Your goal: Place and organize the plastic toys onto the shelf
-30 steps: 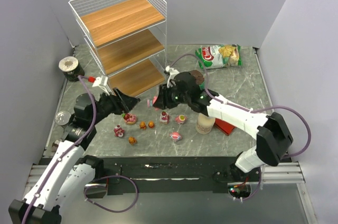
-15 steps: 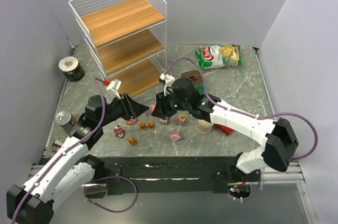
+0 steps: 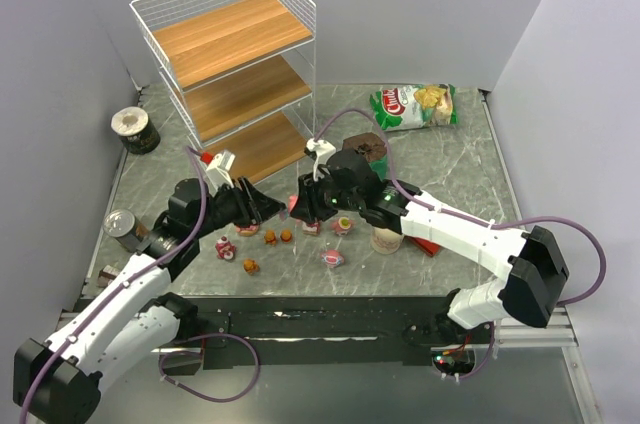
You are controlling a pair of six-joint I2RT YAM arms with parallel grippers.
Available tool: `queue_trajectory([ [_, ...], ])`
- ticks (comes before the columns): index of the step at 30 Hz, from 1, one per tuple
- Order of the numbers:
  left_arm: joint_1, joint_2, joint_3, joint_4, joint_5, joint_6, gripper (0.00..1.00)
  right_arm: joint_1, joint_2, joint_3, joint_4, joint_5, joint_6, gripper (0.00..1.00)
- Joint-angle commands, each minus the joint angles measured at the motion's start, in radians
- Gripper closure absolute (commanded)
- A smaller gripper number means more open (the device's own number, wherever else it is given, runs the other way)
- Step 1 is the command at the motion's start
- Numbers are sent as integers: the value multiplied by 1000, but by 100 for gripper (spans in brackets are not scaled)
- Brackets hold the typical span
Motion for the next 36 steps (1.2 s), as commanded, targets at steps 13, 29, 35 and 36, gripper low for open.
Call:
queue_trajectory([
  [13,-21,35,-6,25,-19,-29,63,10,-57,3,120,-14,5,100],
  [29,-24,26,-10,80,-4,-4,99,8,-83,-32,158,-97,52,73],
  [35,-24,9,9,49,-38,2,99,-1,-109,-54,169,-68,80,38],
  [36,-22,3,10,51,-42,1,99,-4,-119,-58,175,-70,85,31],
])
